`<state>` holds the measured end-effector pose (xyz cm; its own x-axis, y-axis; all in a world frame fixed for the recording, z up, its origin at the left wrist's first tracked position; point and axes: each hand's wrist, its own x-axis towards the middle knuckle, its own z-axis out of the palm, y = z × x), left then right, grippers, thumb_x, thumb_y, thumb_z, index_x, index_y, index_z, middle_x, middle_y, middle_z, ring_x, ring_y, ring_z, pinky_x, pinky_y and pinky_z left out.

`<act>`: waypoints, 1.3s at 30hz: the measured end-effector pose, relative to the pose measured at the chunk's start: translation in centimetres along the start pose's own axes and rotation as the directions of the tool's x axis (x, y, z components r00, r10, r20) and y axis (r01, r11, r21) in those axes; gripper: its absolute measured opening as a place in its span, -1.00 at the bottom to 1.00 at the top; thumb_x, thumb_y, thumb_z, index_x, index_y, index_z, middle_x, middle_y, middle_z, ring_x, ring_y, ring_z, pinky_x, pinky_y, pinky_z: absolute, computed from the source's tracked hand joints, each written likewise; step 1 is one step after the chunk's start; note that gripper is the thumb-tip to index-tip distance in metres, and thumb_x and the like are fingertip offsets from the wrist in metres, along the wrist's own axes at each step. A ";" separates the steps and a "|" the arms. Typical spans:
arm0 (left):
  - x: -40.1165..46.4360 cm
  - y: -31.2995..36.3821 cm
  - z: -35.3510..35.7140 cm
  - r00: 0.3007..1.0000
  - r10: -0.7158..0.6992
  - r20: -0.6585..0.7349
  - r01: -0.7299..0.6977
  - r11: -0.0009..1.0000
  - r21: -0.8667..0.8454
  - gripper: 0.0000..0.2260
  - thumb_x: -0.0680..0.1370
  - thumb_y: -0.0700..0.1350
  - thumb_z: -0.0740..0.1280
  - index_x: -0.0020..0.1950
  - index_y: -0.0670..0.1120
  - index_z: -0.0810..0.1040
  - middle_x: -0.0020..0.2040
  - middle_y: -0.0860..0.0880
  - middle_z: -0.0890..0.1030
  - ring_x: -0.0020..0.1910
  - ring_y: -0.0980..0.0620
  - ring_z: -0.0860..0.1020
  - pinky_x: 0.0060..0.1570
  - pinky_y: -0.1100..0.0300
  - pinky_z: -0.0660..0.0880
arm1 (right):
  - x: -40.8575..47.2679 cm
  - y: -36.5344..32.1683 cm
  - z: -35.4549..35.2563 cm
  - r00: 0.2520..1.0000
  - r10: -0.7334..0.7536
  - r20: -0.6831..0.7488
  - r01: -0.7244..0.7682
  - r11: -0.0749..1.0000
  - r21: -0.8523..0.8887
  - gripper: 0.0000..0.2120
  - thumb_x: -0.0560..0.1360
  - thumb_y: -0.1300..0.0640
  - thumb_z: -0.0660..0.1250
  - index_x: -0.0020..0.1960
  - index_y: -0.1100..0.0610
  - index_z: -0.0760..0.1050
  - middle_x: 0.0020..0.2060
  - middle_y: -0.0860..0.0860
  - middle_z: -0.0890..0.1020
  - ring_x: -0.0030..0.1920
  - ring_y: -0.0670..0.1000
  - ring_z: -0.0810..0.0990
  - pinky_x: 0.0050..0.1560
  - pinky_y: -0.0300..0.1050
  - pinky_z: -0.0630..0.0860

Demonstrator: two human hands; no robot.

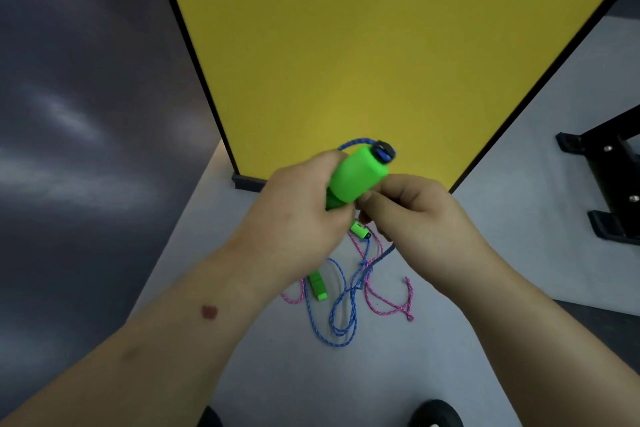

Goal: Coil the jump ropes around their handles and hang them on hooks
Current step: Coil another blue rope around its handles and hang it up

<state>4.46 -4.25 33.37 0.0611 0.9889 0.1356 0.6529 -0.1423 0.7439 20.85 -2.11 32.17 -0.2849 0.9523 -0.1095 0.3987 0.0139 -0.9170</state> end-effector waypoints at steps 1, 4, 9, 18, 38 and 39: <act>0.2 -0.3 -0.1 0.999 -0.031 -0.044 0.031 0.999 0.008 -0.89 0.54 -0.11 0.45 -0.06 0.07 0.56 -0.29 0.14 0.58 -0.28 0.22 0.53 -0.32 0.30 0.39 | 0.0 0.1 -0.1 1.000 -0.004 0.018 0.004 0.999 0.038 -0.82 0.59 0.18 0.31 -0.08 0.11 0.68 -0.22 0.31 0.62 -0.33 0.02 0.39 -0.30 -0.08 0.33; 1.1 -1.4 -0.9 0.959 -0.197 -0.204 0.179 0.978 -0.103 -0.86 0.49 -0.01 0.50 -0.02 0.04 0.60 -0.18 0.05 0.69 -0.16 0.08 0.65 -0.15 0.15 0.55 | 0.2 0.5 -0.3 1.000 0.024 -0.004 -0.023 0.988 0.150 -0.79 0.58 0.25 0.33 -0.02 0.03 0.71 -0.29 0.03 0.69 -0.32 -0.07 0.54 -0.22 -0.16 0.48; 2.2 -3.1 -3.3 0.772 -0.528 -0.353 0.188 0.721 -0.667 -0.84 0.50 -0.23 0.45 -0.04 -0.03 0.52 -0.19 -0.09 0.67 -0.24 -0.02 0.70 0.03 -0.24 0.67 | 0.7 1.9 -1.2 0.988 0.149 -0.037 -0.143 0.982 0.121 -0.78 0.61 0.18 0.31 -0.10 0.02 0.70 -0.33 0.03 0.65 -0.26 0.00 0.56 -0.12 0.10 0.58; 1.4 -2.0 -3.1 0.844 -0.301 -0.444 0.281 0.953 -0.112 -0.85 0.50 -0.12 0.43 0.04 -0.10 0.61 -0.15 -0.15 0.64 -0.21 -0.08 0.58 -0.20 0.02 0.52 | 0.7 0.9 -0.3 0.969 0.112 -0.219 -0.050 0.962 0.269 -0.84 0.63 0.14 0.33 -0.03 -0.01 0.68 -0.33 -0.06 0.65 -0.36 -0.03 0.56 -0.25 -0.15 0.52; 0.9 -1.1 -0.5 0.876 -0.483 0.005 0.348 0.624 -0.700 -0.88 0.49 -0.08 0.53 -0.06 -0.08 0.66 -0.12 -0.24 0.71 -0.09 -0.22 0.73 0.14 -0.23 0.64 | -0.1 0.0 0.7 0.994 0.085 -0.065 -0.069 0.974 0.216 -0.89 0.59 0.24 0.38 -0.02 0.16 0.69 -0.34 -0.02 0.72 -0.34 -0.16 0.68 -0.28 -0.37 0.52; 0.6 -0.6 0.2 0.897 -0.442 0.018 0.351 0.686 -0.638 -0.85 0.46 -0.03 0.55 -0.04 -0.04 0.67 -0.09 -0.21 0.72 -0.04 -0.22 0.72 0.12 -0.21 0.65 | -0.2 -0.2 0.9 0.997 0.053 -0.050 -0.043 0.982 0.185 -0.89 0.58 0.24 0.39 -0.04 0.14 0.69 -0.33 -0.02 0.73 -0.33 -0.15 0.69 -0.28 -0.37 0.52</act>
<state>4.22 -3.53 32.87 -0.2197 0.9507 -0.2189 -0.0122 0.2217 0.9750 20.02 -2.57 32.00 -0.2193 0.9658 -0.1387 0.2428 -0.0837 -0.9665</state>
